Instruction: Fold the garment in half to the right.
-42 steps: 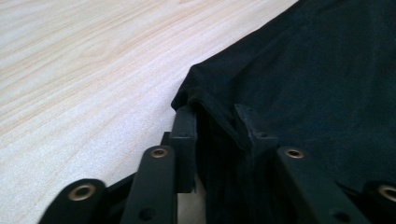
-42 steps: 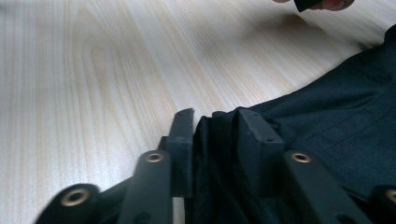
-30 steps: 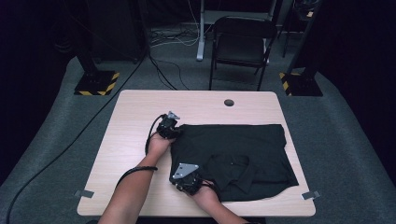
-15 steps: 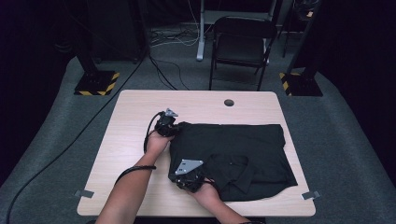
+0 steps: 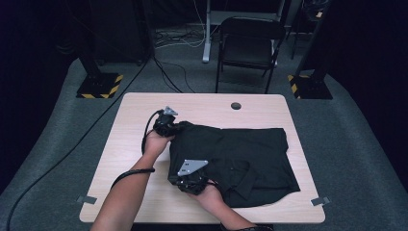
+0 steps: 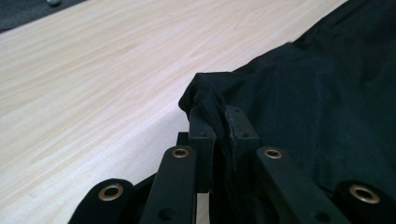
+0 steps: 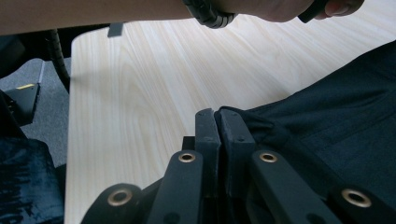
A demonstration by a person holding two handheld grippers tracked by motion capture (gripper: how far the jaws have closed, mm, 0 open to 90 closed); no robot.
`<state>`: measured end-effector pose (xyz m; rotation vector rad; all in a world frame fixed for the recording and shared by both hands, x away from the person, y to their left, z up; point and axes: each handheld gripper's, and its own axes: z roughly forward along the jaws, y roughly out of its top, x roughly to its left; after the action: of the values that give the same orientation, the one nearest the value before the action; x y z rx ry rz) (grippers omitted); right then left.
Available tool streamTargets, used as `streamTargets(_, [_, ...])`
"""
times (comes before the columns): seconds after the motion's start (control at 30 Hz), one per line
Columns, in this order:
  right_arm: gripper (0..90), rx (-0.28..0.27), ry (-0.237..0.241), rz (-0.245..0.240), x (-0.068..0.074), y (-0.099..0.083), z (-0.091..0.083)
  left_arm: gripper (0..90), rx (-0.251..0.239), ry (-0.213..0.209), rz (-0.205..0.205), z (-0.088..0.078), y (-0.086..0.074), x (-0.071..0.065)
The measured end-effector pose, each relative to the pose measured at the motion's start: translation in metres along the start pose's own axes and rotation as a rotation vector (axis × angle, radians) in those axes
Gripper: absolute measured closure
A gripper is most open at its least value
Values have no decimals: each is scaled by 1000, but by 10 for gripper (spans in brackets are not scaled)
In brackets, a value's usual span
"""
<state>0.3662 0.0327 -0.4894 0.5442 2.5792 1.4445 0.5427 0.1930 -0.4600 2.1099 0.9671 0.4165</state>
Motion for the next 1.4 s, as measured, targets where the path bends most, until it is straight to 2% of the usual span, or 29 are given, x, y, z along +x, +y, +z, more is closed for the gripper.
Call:
streamTargets(0.23, [868,-17,14,-12,4,17,-2,827,-22,10,5,-21,10,4])
streamTargets(0.53, [868,-64,37,-14,8,38,-8,828,-35,24,17,-42,24,7])
streamTargets(0.83, [867,-102,55,-39,13,61,-14,829,-33,44,29,-64,36,12])
streamTargets(1.03, [867,-120,67,-63,18,77,-15,831,-15,38,41,-79,46,15])
streamTargets(1.4, [868,-169,91,-103,26,107,-24,833,-2,65,57,-117,68,24])
